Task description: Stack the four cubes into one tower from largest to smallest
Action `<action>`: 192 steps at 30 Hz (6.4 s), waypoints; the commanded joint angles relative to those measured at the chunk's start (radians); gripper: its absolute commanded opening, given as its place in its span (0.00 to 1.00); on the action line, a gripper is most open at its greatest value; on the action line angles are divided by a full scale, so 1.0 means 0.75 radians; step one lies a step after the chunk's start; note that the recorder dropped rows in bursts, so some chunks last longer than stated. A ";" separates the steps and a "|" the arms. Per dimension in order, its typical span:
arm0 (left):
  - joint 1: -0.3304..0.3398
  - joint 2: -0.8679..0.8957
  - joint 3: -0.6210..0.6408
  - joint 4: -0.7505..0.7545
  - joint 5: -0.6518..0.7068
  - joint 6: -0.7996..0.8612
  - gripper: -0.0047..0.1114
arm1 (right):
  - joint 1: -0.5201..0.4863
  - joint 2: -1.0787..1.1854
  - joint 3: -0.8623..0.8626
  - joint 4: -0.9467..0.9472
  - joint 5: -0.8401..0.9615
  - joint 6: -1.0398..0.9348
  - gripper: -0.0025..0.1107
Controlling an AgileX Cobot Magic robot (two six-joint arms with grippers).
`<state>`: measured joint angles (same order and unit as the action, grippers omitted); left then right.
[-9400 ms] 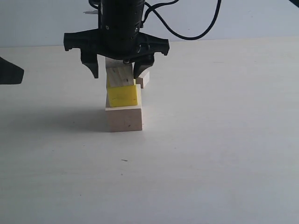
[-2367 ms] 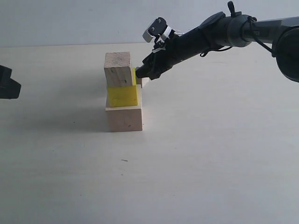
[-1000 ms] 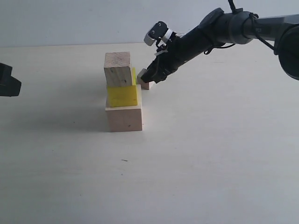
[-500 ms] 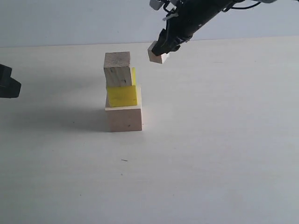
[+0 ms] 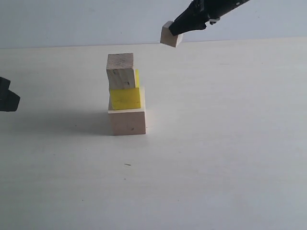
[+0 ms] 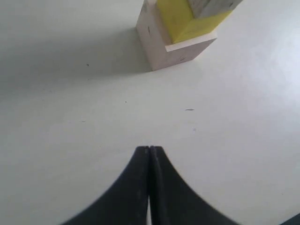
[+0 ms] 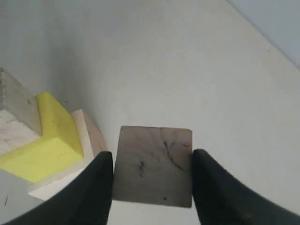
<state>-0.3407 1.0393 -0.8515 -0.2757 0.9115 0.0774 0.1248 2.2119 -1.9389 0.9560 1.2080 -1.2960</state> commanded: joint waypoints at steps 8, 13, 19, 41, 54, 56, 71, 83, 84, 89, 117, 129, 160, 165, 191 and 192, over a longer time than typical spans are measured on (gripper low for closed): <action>0.002 0.005 0.004 -0.005 -0.002 -0.008 0.04 | 0.023 -0.106 0.050 0.084 0.017 -0.123 0.02; 0.002 0.005 0.004 -0.005 -0.002 -0.008 0.04 | 0.089 -0.152 0.050 0.078 0.017 -0.121 0.02; 0.002 0.005 0.004 -0.003 -0.004 -0.008 0.04 | 0.185 -0.220 0.050 -0.052 0.017 -0.100 0.02; 0.002 0.005 0.004 -0.004 -0.007 -0.008 0.04 | 0.268 -0.297 0.050 -0.100 0.017 0.009 0.02; 0.002 0.005 0.004 -0.091 -0.013 -0.008 0.04 | 0.268 -0.395 0.050 -0.181 0.017 0.034 0.02; 0.002 0.005 0.004 -0.097 -0.013 -0.008 0.04 | 0.268 -0.395 0.050 -0.181 0.017 0.034 0.02; 0.002 0.005 0.004 -0.105 -0.008 0.026 0.04 | 0.268 -0.394 0.050 -0.088 0.017 0.002 0.02; 0.002 0.005 0.004 -0.094 -0.002 0.076 0.04 | 0.268 -0.356 0.050 -0.090 0.017 -0.016 0.02; 0.002 0.005 0.004 -0.091 -0.002 0.076 0.04 | 0.268 -0.346 0.050 -0.076 0.017 -0.019 0.02; 0.002 0.005 0.004 -0.087 -0.002 0.101 0.04 | 0.268 -0.295 0.050 -0.038 0.017 -0.026 0.02; 0.002 0.005 0.004 -0.065 -0.109 0.102 0.04 | 0.362 -0.312 0.148 -0.153 0.017 0.035 0.02; 0.002 0.005 0.004 -0.065 -0.102 0.102 0.04 | 0.362 -0.320 0.199 -0.052 0.017 -0.205 0.02; 0.002 0.005 0.004 -0.065 -0.064 0.106 0.04 | 0.362 -0.284 0.198 -0.076 0.017 -0.332 0.02; 0.002 0.005 0.004 -0.065 -0.064 0.112 0.04 | 0.362 -0.283 0.198 -0.058 0.017 -0.332 0.02; 0.002 0.005 0.004 -0.065 -0.081 0.111 0.04 | 0.362 -0.278 0.198 -0.024 0.017 -0.320 0.02; 0.002 0.005 0.004 -0.065 -0.081 0.111 0.04 | 0.362 -0.278 0.198 -0.021 0.017 -0.320 0.02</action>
<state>-0.3407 1.0393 -0.8515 -0.3293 0.8622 0.1604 0.3974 2.0048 -1.7933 0.9156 1.2226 -1.5376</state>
